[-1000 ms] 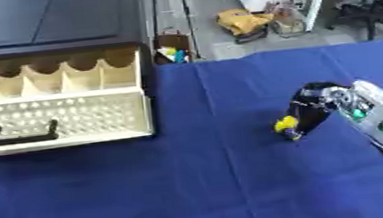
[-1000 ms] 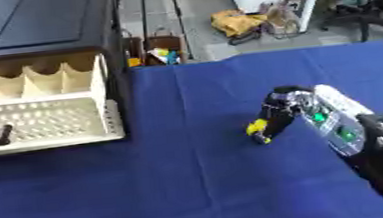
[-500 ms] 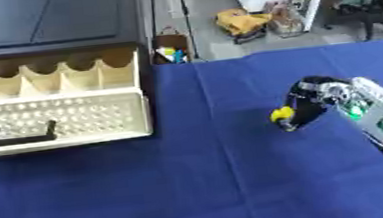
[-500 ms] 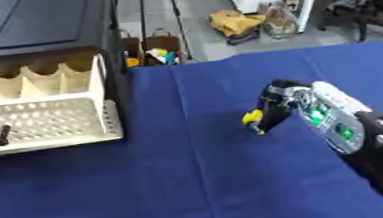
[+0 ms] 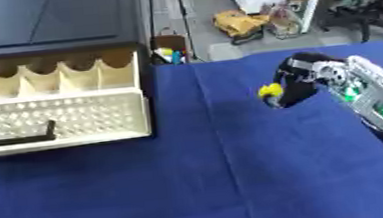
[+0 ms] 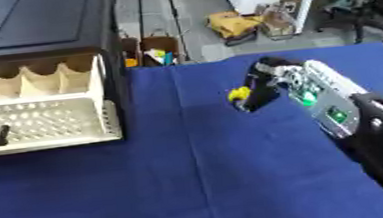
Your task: Pick up objects from table and place into drawer.
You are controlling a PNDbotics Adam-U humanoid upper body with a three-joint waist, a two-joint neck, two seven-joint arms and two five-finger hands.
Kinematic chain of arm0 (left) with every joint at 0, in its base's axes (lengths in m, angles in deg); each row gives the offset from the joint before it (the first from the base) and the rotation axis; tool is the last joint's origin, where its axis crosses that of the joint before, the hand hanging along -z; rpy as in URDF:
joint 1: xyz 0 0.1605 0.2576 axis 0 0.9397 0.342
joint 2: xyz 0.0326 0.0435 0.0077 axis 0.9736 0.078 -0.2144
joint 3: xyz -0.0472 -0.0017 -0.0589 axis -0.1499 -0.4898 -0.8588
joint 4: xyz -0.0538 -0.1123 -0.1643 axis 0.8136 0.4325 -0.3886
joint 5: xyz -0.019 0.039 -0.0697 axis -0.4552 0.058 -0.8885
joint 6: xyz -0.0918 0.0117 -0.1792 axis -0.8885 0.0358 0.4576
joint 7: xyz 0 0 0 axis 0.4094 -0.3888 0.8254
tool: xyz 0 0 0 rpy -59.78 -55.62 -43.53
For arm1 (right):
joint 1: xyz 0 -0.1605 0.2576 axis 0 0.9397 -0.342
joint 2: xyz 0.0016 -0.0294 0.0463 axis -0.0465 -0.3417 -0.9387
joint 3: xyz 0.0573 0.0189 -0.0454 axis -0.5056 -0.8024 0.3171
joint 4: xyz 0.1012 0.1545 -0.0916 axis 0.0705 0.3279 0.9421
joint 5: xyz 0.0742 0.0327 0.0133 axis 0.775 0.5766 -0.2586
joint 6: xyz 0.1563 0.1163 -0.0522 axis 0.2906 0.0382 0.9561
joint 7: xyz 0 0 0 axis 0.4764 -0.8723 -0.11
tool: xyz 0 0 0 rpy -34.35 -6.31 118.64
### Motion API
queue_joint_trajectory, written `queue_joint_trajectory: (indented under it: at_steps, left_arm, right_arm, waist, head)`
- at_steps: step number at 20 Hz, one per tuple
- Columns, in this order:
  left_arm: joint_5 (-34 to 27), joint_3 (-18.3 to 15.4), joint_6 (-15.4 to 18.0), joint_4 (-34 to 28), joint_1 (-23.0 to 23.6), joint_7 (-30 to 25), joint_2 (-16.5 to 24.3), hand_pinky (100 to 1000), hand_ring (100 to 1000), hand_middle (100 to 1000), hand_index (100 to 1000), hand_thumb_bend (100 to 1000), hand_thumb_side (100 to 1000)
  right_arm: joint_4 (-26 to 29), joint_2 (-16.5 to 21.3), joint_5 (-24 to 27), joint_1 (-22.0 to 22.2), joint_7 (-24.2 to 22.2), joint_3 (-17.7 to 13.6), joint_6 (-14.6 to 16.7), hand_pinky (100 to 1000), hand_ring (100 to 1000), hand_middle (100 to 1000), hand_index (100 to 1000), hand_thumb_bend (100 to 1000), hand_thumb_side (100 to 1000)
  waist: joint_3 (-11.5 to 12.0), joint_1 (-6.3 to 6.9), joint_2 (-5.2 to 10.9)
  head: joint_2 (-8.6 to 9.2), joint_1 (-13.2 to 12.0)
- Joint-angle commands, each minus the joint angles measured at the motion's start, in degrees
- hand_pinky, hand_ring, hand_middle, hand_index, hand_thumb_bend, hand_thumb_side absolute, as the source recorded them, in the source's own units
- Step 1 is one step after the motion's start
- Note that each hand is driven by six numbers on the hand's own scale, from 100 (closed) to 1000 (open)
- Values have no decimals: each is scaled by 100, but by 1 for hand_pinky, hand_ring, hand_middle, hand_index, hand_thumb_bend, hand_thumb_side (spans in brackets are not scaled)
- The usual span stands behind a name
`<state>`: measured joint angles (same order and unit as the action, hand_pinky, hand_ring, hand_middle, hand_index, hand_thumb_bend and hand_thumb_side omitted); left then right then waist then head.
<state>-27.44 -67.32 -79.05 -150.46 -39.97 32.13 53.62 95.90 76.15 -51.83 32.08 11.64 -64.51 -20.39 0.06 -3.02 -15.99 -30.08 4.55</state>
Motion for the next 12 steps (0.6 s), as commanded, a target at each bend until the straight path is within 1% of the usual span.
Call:
queue_joint_trajectory:
  at_steps: [1, 2, 5, 6, 8, 12]
  left_arm:
    - [-19, -26, -7, -73, -46, -9, 96, 461, 698, 661, 858, 136, 1000]
    - [-22, -26, -8, -73, -45, -10, 97, 461, 698, 661, 858, 135, 1000]
    - [-31, -22, -12, -73, -39, -15, 98, 461, 698, 661, 858, 134, 1000]
    - [-33, -21, -13, -73, -38, -16, 98, 461, 698, 661, 858, 134, 1000]
    - [-37, -18, -16, -73, -33, -21, 97, 461, 698, 661, 857, 136, 1000]
    - [-48, -6, -22, -73, -39, -37, 87, 462, 699, 661, 858, 136, 1000]
  right_arm:
    - [299, 111, -214, -312, 10, 22, 15, 648, 708, 342, 471, 275, 445]
    - [360, 93, -278, -415, 5, 47, 35, 647, 708, 341, 470, 271, 396]
    - [511, -2, -505, -761, -4, 117, 120, 646, 706, 340, 468, 248, 439]
    - [549, -39, -574, -858, -7, 132, 147, 646, 706, 340, 468, 248, 439]
    - [649, -134, -688, -1069, -4, 147, 199, 646, 706, 340, 466, 244, 474]
    - [793, -376, -879, -1433, 32, 154, 269, 643, 705, 343, 466, 240, 490]
  waist:
    - [6, 4, 156]
    - [9, -1, 163]
    - [18, -18, 186]
    - [21, -23, 191]
    - [37, -38, 207]
    - [76, -73, 228]
  head:
    - [57, -3]
    - [53, -8]
    - [48, -14]
    - [47, -16]
    - [43, -35]
    - [47, -82]
